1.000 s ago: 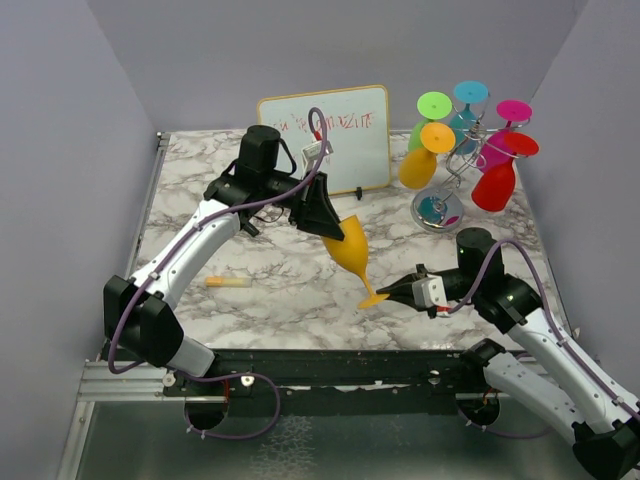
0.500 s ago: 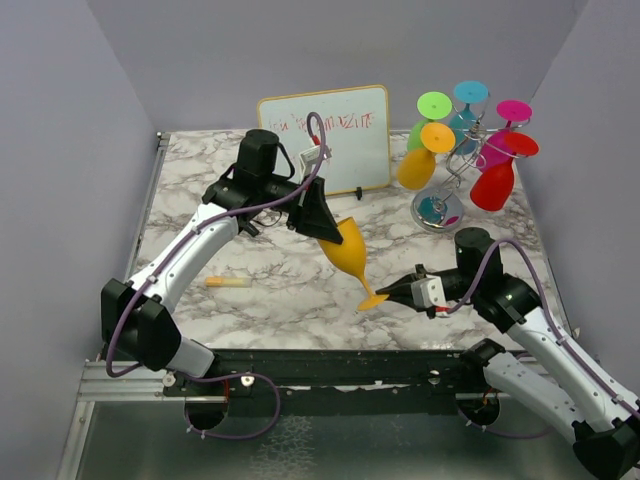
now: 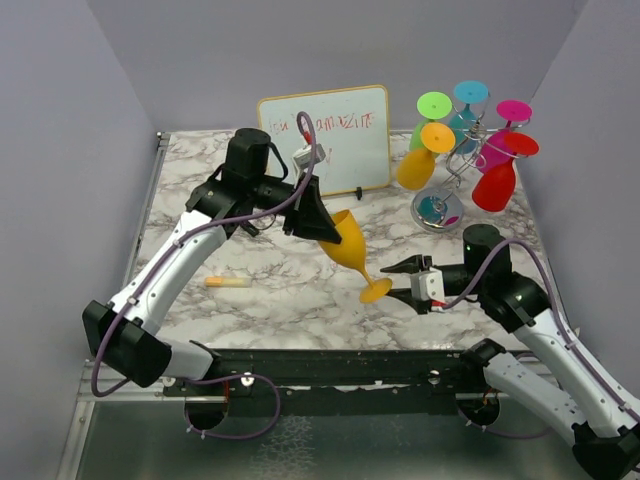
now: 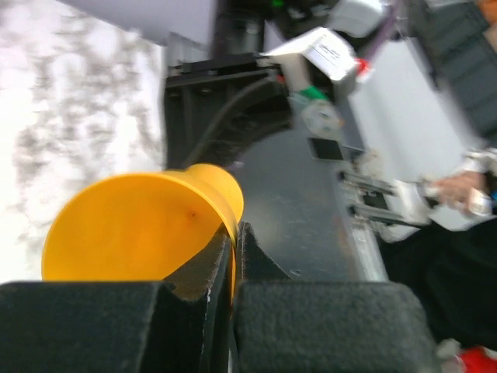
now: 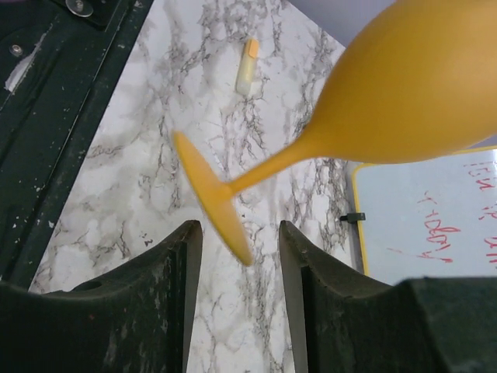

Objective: Take the wine glass off the wine glass rack
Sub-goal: Place the wine glass at the center of the board.

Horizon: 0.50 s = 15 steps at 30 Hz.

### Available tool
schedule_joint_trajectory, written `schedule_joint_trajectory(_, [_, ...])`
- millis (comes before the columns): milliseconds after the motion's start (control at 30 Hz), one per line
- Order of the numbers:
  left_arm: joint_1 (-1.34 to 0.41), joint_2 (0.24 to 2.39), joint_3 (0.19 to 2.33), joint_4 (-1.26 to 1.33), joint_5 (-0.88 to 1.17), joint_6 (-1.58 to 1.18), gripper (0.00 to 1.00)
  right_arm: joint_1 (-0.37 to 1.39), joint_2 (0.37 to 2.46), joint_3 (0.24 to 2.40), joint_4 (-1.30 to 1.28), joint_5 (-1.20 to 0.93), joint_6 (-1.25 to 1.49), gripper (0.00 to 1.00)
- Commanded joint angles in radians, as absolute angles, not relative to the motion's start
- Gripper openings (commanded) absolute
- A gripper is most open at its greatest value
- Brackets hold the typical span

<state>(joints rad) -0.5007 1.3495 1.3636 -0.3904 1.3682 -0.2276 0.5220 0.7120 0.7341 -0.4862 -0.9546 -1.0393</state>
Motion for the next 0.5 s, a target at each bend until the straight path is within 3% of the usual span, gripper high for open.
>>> schedule_joint_trajectory(0, [-0.554,1.407,1.543,-0.836,0.956,0.116,0.0,0.52,0.698,0.768,-0.585,-0.89,-1.089,0.52])
schedule_joint_trajectory(100, [-0.591,1.485,1.623,-1.047,0.814,0.24,0.0,0.52,0.679,0.748,-0.563,-0.847,-1.06,0.53])
schedule_joint_trajectory(467, [-0.607,1.467,1.621,-1.004,0.525,0.183,0.0,0.52,0.616,0.69,-0.44,-0.801,-0.951,0.57])
